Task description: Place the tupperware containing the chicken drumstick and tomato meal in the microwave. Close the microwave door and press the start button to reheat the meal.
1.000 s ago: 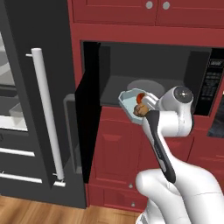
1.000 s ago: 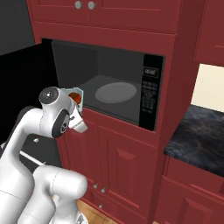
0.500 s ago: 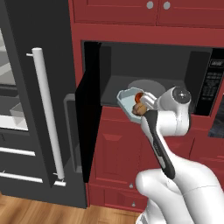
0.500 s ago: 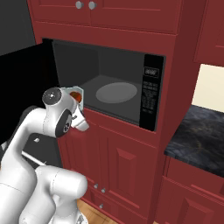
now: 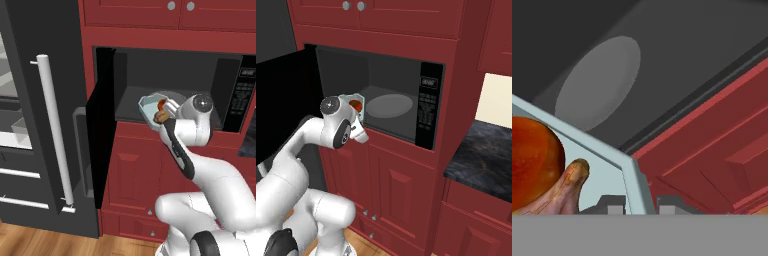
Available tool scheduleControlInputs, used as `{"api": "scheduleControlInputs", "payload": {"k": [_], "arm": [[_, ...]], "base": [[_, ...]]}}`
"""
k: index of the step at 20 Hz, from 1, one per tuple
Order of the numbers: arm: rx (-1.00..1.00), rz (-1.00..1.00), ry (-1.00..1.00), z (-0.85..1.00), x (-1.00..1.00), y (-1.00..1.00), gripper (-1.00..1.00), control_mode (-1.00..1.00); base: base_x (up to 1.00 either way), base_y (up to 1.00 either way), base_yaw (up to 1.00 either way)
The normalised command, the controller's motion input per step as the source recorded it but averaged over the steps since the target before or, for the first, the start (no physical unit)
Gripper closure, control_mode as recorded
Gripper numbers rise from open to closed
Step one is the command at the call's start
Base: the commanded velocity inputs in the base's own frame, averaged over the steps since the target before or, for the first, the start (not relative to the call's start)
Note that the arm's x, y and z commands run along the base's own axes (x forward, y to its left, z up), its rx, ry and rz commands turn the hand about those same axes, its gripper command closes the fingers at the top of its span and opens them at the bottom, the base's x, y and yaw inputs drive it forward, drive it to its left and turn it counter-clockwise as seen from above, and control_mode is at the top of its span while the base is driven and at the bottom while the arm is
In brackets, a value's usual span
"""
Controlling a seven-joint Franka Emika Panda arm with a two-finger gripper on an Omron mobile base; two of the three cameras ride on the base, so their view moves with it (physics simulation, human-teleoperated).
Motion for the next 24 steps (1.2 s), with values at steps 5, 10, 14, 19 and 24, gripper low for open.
{"api": "scheduleControlInputs", "payload": {"k": [5,10,14,19,24], "arm": [[0.00,-0.11,0.01,0.04,0.59,-0.63,1.00,-1.00],[0.06,-0.07,0.06,0.00,0.80,-0.41,1.00,-1.00],[0.07,-0.03,0.11,0.02,0.71,-0.19,1.00,-1.00],[0.02,-0.01,0.09,0.01,0.58,-0.13,1.00,-1.00],[0.00,-0.03,0.07,-0.09,0.62,-0.20,1.00,-1.00]], "base": [[0.00,0.00,0.00],[0.00,0.00,0.00],[0.00,0.00,0.00],[0.00,0.00,0.00],[0.00,0.00,0.00]]}}
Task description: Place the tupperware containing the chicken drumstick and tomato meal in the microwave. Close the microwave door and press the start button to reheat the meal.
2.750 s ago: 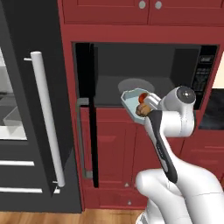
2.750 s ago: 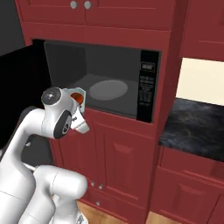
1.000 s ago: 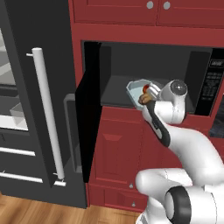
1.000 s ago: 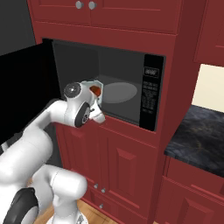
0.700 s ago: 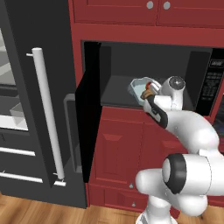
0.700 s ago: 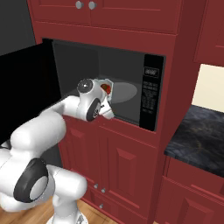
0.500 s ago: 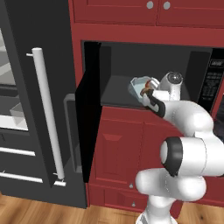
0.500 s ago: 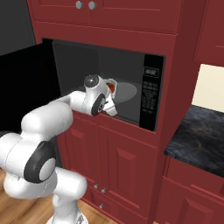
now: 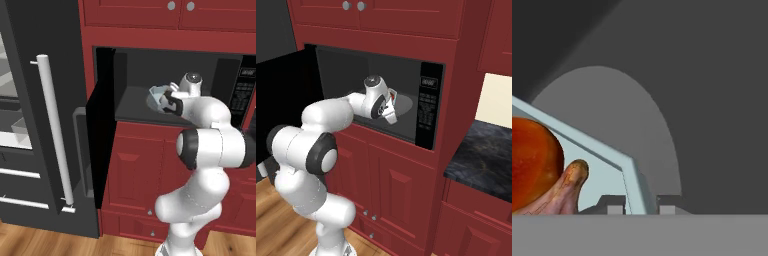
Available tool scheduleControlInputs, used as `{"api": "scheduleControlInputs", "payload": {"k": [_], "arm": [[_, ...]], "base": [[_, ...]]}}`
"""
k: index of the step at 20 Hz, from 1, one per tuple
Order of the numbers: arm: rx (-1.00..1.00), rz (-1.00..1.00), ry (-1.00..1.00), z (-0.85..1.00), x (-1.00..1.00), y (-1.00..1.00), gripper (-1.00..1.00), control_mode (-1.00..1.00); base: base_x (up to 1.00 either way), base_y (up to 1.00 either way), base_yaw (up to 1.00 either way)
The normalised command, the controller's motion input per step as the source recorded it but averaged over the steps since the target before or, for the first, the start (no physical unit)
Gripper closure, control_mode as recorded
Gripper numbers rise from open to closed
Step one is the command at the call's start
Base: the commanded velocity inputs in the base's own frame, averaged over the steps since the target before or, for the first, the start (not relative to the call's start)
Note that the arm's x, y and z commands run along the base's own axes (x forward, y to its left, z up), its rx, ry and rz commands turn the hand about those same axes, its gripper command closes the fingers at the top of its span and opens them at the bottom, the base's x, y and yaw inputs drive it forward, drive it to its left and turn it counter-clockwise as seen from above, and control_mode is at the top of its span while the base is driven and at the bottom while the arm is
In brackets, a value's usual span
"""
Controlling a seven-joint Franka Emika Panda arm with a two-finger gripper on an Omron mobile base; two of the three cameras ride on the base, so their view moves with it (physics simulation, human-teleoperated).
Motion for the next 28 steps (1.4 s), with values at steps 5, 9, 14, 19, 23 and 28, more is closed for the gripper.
{"api": "scheduleControlInputs", "payload": {"k": [5,9,14,19,23,28], "arm": [[0.00,-0.05,0.06,-0.25,0.62,-0.18,1.00,-1.00],[0.00,-0.05,0.02,-0.51,0.45,-0.09,1.00,-1.00],[0.00,-0.05,0.00,-0.74,0.33,-0.02,1.00,-1.00],[0.00,-0.02,0.00,-0.78,0.17,0.00,-1.00,-1.00],[0.00,0.00,-0.01,-0.36,0.01,0.00,-1.00,-1.00],[0.00,0.00,-0.06,0.04,-0.85,0.00,-1.00,-1.00]], "base": [[0.00,0.00,0.00],[0.00,0.00,0.00],[0.00,0.00,0.00],[0.00,0.00,0.00],[0.00,0.00,0.00],[0.00,0.00,0.00]]}}
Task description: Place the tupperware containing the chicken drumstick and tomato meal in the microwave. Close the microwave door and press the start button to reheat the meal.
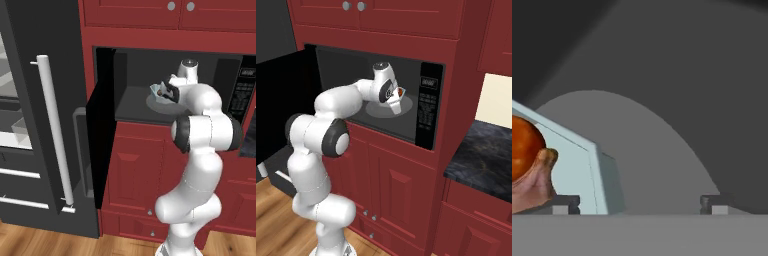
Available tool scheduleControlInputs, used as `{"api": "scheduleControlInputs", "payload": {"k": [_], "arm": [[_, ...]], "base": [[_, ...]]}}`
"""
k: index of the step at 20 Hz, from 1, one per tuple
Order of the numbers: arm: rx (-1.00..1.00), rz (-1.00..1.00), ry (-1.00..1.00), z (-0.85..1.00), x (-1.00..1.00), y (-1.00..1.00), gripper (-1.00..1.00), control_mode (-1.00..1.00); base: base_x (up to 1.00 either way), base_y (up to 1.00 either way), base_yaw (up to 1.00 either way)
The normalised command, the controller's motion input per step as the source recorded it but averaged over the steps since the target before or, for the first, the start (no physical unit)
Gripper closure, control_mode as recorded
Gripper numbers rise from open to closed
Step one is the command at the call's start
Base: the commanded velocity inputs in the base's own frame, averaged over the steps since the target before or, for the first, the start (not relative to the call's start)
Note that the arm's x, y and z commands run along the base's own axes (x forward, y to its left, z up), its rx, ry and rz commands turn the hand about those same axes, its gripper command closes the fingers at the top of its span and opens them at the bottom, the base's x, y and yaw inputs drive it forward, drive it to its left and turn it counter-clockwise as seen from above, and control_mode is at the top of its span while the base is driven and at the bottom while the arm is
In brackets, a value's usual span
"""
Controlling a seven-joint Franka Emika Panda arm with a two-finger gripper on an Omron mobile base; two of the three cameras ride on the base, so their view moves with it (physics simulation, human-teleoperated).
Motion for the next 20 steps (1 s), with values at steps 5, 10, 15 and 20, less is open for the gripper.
{"api": "scheduleControlInputs", "payload": {"k": [5,10,15,20], "arm": [[-0.01,0.01,-0.11,0.21,-1.00,0.01,-1.00,-1.00],[-0.10,0.11,-0.12,0.19,-1.00,0.34,-1.00,-1.00],[-0.27,0.26,-0.13,0.42,-1.00,0.66,-1.00,-1.00],[-0.23,0.35,-0.06,0.82,-1.00,0.40,-1.00,-1.00]], "base": [[0.00,0.00,0.00],[0.00,0.00,0.00],[0.00,0.00,0.00],[0.00,0.00,0.00]]}}
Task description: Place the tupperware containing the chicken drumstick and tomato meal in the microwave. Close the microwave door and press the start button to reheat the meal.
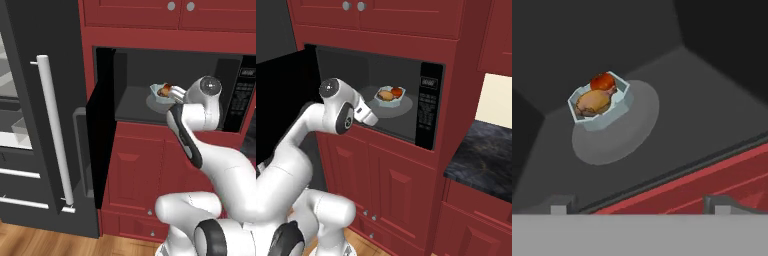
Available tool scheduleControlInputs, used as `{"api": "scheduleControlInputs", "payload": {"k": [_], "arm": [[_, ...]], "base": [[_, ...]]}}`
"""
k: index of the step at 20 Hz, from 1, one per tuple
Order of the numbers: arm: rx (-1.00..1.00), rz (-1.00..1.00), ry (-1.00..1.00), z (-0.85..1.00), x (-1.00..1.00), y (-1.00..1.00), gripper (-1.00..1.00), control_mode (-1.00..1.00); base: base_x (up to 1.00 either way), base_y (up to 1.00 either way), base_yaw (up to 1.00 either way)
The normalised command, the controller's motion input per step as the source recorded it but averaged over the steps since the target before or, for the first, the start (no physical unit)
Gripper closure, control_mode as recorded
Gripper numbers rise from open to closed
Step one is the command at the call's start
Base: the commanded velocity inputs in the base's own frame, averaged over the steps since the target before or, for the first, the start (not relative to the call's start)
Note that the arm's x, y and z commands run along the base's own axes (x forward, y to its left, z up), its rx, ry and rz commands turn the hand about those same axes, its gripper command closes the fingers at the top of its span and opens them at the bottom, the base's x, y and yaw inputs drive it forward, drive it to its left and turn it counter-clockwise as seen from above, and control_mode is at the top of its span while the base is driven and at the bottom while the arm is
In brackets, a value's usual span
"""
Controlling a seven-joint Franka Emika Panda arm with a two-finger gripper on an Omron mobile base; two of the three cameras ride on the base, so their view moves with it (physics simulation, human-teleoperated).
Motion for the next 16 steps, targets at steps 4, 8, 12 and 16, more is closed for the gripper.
{"api": "scheduleControlInputs", "payload": {"k": [4,8,12,16], "arm": [[-0.18,0.12,0.00,0.79,-1.00,0.03,-1.00,-1.00],[-0.22,0.05,-0.07,0.72,-1.00,0.18,-1.00,-1.00],[-0.20,0.00,-0.17,0.59,-1.00,0.20,-1.00,-1.00],[-0.23,0.05,-0.15,0.38,-1.00,0.32,-1.00,-1.00]], "base": [[0.00,0.00,0.00],[0.00,0.00,0.00],[0.00,0.00,0.00],[0.00,0.00,0.00]]}}
